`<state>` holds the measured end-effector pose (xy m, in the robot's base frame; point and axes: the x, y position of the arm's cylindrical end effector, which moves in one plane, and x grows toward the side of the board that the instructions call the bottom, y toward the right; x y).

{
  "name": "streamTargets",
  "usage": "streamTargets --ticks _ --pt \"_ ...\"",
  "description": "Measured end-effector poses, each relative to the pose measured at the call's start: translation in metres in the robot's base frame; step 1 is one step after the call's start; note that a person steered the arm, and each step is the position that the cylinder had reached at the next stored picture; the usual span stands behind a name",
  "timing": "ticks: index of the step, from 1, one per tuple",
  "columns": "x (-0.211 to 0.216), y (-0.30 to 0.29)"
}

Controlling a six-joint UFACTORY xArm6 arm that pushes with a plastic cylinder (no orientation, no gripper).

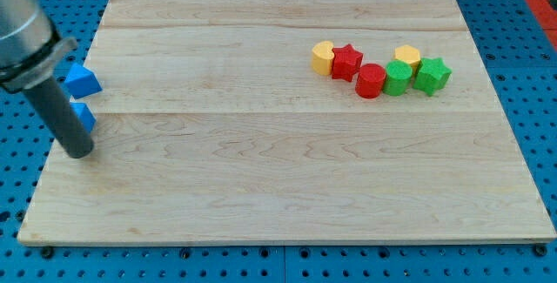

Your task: Slide the red star to top left

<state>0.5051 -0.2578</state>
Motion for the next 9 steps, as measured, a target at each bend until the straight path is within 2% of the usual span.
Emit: streamTargets --ticks 2,4,6,7,8,9 --pt "-0.059 -0.010" --pt "-0.058 0.061" --pt "-0.059 0.064" --pt "-0.062 0.103" --pt "-0.064 0.207" --pt "-0.069 0.220"
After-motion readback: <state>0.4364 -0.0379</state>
